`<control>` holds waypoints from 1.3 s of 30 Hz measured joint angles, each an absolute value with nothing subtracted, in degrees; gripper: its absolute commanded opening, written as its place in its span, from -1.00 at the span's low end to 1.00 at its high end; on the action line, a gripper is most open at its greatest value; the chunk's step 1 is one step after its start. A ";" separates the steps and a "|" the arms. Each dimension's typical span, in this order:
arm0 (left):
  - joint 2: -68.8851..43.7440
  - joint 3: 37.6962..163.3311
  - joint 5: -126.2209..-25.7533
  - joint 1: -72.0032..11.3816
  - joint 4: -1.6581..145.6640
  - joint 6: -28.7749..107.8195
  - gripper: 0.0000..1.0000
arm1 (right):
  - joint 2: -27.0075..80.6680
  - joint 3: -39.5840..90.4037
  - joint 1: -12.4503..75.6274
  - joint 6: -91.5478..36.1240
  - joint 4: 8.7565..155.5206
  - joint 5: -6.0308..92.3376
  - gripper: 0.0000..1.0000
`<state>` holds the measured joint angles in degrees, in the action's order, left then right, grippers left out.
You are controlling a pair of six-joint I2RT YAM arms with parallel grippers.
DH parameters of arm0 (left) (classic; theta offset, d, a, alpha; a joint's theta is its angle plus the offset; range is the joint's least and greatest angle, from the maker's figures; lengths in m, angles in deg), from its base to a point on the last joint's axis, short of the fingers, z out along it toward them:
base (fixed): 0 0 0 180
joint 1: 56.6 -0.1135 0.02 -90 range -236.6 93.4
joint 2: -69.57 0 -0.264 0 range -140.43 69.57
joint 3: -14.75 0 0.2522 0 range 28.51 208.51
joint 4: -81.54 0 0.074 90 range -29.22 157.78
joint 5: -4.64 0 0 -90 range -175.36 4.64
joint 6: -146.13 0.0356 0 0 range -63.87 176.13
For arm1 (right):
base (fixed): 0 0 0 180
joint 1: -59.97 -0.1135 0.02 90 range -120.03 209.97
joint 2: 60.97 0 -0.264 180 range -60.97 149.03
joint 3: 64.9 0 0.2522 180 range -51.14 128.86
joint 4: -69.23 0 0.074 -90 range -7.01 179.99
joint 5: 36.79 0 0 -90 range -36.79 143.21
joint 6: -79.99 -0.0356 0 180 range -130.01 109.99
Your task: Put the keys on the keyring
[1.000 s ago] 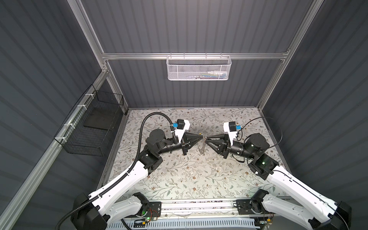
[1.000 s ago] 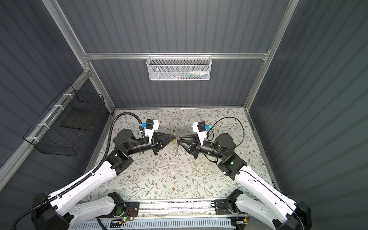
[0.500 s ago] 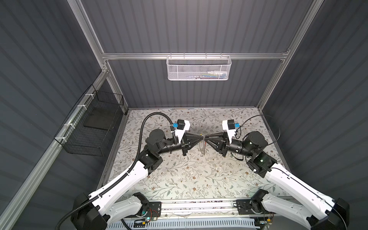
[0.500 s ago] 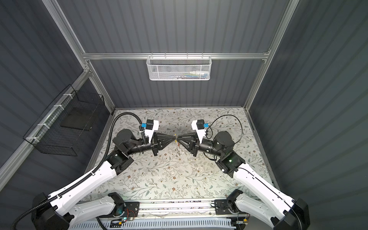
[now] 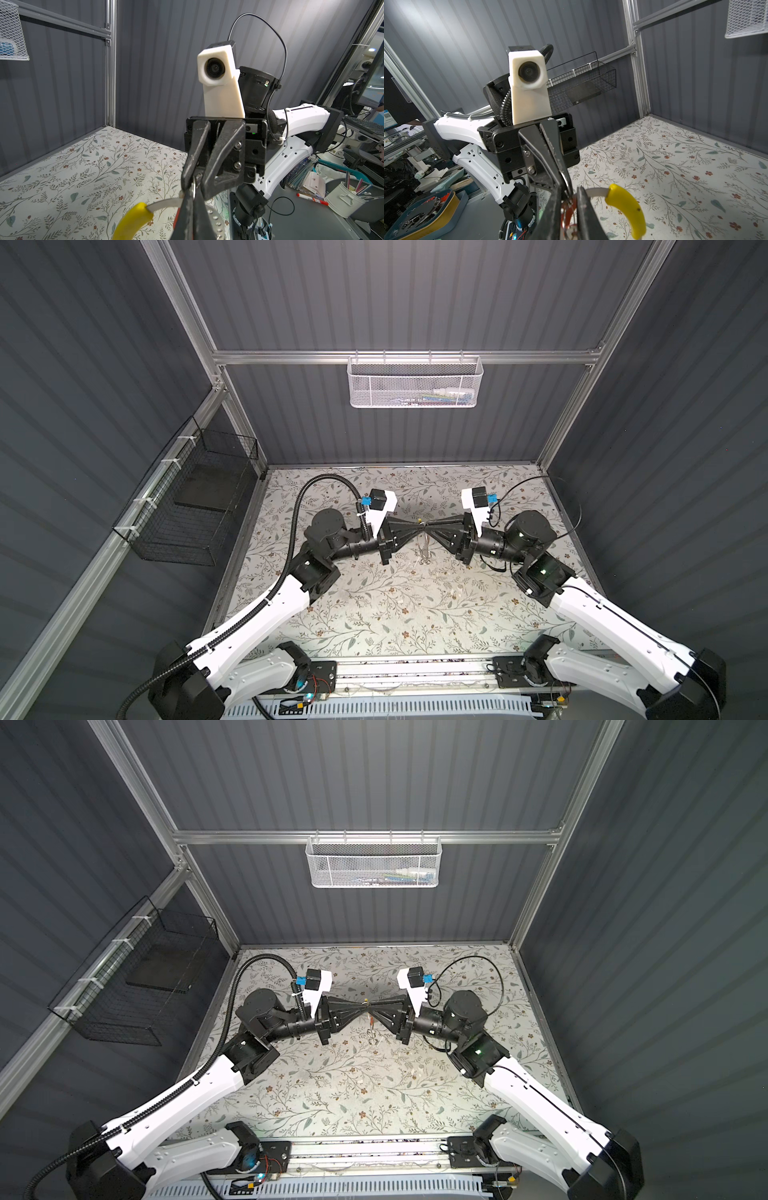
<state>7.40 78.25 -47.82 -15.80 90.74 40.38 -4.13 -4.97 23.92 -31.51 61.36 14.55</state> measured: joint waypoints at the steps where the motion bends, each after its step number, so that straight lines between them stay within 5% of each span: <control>1: 7.40 78.25 -47.82 -15.80 90.74 40.38 -1.00 | -4.13 -4.97 23.94 -31.51 61.38 14.55 -0.68; 13: 7.40 78.25 -47.84 -15.83 90.50 40.38 -1.00 | -3.74 -4.97 24.20 -31.88 61.36 13.79 -0.76; 17: 7.40 78.25 -47.78 -16.04 90.22 40.38 -1.00 | -3.52 -4.97 24.31 -31.49 61.34 13.74 -0.97; 22: 7.40 78.27 -47.78 -16.04 90.09 40.36 -1.00 | -3.54 -4.97 24.49 -31.46 61.78 13.70 -1.00; 26: 7.40 78.27 -47.78 -16.04 89.87 40.49 -0.71 | -3.74 -4.97 24.75 -30.98 62.50 13.72 -1.00; 39: 5.91 87.43 -50.07 -16.04 71.51 48.34 -0.65 | -5.38 -2.72 26.72 -20.56 79.09 16.58 -1.00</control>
<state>5.91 87.43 -50.07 -16.04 71.51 48.34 -5.38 -2.72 26.72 -20.56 79.09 16.58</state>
